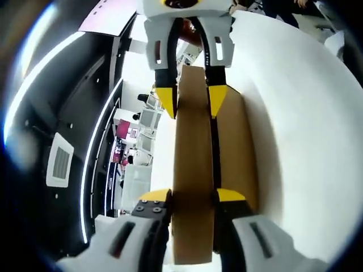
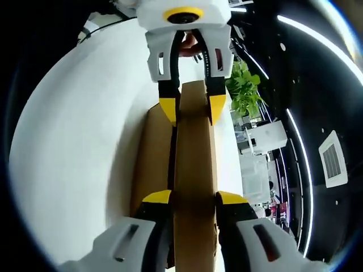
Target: Operate the shoe box by opening the lid, removing the specified soft item, and placing it in the target area until the item is outside and the box remains undamaged.
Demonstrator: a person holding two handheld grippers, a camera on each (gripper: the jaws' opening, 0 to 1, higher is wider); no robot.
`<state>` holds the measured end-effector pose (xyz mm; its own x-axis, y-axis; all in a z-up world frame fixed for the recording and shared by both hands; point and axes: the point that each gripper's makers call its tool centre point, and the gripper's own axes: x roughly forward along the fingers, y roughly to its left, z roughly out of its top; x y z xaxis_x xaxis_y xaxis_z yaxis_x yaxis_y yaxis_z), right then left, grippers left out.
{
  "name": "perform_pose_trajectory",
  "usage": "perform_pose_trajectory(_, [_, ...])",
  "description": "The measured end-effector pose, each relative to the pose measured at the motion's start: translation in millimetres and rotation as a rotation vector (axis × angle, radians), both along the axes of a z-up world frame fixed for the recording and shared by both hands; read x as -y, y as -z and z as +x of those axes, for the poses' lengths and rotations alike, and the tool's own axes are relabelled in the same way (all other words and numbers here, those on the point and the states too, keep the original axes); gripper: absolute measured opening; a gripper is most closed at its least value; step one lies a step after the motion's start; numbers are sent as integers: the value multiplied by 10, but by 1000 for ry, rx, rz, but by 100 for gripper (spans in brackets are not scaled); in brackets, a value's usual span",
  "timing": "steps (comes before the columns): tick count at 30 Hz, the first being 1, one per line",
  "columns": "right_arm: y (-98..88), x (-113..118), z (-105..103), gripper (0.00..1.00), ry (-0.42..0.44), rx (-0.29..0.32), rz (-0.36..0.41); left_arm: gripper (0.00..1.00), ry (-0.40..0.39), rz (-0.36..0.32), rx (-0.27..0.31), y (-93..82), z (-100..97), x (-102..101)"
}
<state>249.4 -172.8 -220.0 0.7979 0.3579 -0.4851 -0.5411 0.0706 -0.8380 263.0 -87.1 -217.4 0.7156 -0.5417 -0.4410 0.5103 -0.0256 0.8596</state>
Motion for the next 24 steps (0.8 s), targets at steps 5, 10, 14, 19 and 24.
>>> perform_pose_trajectory(5, [-55, 9, 42, 29, 3, -4, -12, 30, -5, -8, -17, -47, 9, 34])
perform_pose_trajectory(10, [-105, 12, 67, 29, 4, -20, -15, 29, -1, -14, -27, -92, 21, 31])
perform_pose_trajectory(14, [-139, 18, 97, 29, 1, -27, -9, 30, 8, -21, -60, -141, 48, 32])
perform_pose_trajectory(19, [-174, 22, 129, 29, -2, -33, -13, 30, 19, -13, -81, -171, 92, 25])
perform_pose_trajectory(24, [-204, 26, 153, 29, -5, -37, -22, 30, 25, -8, -97, -205, 111, 47])
